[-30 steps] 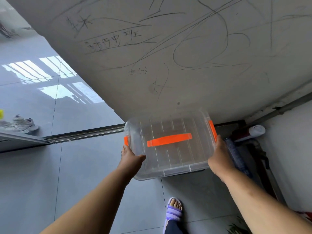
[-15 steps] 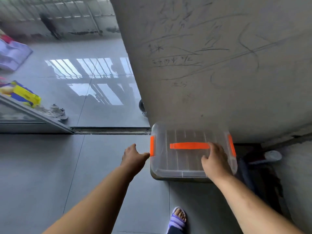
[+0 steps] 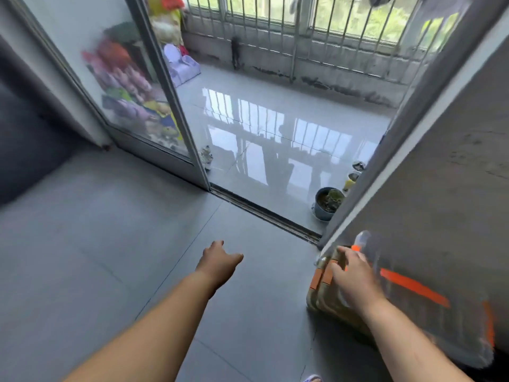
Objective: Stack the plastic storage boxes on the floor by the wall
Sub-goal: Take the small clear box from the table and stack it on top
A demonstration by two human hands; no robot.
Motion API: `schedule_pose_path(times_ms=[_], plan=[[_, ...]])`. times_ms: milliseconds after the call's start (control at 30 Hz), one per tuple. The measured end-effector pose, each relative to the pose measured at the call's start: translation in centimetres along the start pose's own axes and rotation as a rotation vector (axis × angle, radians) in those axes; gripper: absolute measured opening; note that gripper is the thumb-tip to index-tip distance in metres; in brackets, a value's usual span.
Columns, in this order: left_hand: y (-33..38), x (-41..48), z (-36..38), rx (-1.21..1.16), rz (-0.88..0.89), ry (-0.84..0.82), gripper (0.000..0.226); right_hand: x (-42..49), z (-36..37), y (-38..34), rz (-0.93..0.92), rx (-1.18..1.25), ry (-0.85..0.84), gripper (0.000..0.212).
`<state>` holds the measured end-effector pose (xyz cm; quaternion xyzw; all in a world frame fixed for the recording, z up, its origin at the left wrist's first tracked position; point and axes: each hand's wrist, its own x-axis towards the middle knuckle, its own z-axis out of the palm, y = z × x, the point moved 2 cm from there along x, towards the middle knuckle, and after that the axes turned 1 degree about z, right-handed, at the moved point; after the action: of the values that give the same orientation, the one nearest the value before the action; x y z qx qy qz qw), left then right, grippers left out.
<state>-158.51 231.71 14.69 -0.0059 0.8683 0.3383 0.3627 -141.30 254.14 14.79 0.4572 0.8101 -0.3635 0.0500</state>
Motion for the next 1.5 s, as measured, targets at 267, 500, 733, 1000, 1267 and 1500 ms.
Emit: schedule_pose_path(times_ms=[267, 500, 733, 1000, 1267, 1500], plan=[[-14.7, -2.5, -20.6, -0.169, -0.034, 0.251, 0.069, -6.9, 13.5, -19.0, -0.277, -0.016, -0.126, 0.039], [-27.4, -6.3, -34.0, -0.267, -0.124, 0.454, 0.063, -13.6, 25.0, -32.0, -0.475, -0.026, -0.256, 0.037], [-39.6, -12.2, -43.9, -0.440, -0.247, 0.682, 0.059, -21.7, 36.8, -44.6, -0.695, -0.125, -0.417, 0.034], [-50.2, -17.3, -53.8, -0.573, -0.409, 0.918, 0.057, -30.7, 50.8, -57.2, -0.945, -0.208, -0.641, 0.033], [-59.0, -19.4, -64.9, -0.696, -0.555, 1.099, 0.057, -38.2, 64.0, -70.7, -1.144, -0.290, -0.832, 0.033], [-66.1, -21.6, -71.7, -0.817, -0.636, 1.234, 0.054, -47.6, 72.9, -79.2, -1.305, -0.382, -0.921, 0.033]])
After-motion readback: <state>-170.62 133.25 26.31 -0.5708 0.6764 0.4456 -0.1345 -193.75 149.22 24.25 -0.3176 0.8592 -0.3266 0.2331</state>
